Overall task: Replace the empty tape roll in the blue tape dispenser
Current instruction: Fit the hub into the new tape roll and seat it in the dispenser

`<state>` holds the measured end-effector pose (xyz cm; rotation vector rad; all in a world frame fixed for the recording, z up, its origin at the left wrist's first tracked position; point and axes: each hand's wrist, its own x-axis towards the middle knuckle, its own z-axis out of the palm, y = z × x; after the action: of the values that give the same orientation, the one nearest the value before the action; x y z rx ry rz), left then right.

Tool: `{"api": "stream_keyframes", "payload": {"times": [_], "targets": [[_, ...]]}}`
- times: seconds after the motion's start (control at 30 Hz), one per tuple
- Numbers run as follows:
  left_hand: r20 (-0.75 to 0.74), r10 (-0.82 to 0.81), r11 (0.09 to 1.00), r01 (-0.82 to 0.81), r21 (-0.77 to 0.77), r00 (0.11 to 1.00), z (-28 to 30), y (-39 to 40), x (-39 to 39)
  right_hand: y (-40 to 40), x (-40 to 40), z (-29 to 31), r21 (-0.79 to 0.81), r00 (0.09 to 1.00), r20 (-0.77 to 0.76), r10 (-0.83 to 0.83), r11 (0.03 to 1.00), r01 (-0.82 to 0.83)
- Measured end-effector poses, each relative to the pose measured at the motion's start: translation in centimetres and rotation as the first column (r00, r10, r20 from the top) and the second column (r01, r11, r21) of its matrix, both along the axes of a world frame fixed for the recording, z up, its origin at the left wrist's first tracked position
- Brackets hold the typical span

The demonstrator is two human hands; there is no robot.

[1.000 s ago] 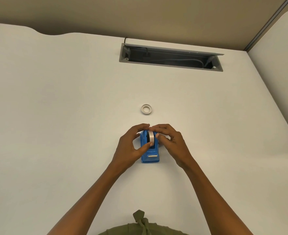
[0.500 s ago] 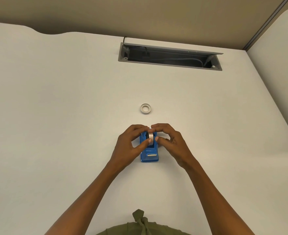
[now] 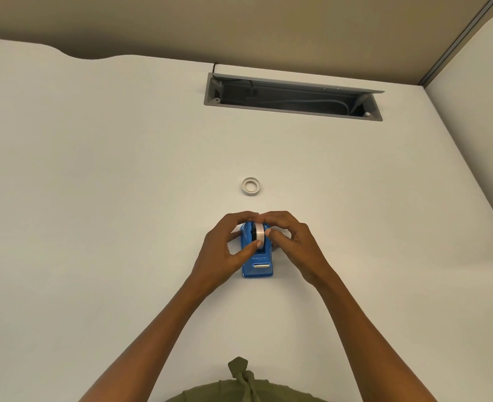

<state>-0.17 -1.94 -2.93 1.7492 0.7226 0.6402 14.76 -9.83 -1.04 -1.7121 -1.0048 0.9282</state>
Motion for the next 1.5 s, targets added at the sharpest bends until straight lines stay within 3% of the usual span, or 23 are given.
{"api": "stream_keyframes", "payload": {"times": [0.3,0.47,1.17,1.37,1.5], "targets": [[-0.034,-0.011,0.997,0.013,0.073,0.999,0.17,0.22,-0.04,-0.48,0.16,0.26,0.019,0.996,-0.079,0.027,0.999,-0.025],[-0.053,0.002,0.996,0.003,0.089,0.999,0.19,0.32,0.15,-0.84,0.26,0.08,0.041,0.999,-0.039,0.028,0.999,-0.026],[-0.005,-0.001,1.000,0.001,0.002,1.000,0.11,0.15,0.05,0.08,0.29,-0.31,-0.011,1.000,-0.018,0.004,1.000,-0.005],[-0.025,-0.008,0.999,0.009,0.037,1.000,0.28,0.22,0.13,-0.43,0.22,-0.32,0.043,0.994,-0.110,0.006,0.999,-0.001],[-0.028,-0.010,0.999,0.011,0.042,1.000,0.15,0.27,0.16,-0.75,0.13,-0.44,0.073,0.997,-0.075,0.015,0.997,-0.010]]}}
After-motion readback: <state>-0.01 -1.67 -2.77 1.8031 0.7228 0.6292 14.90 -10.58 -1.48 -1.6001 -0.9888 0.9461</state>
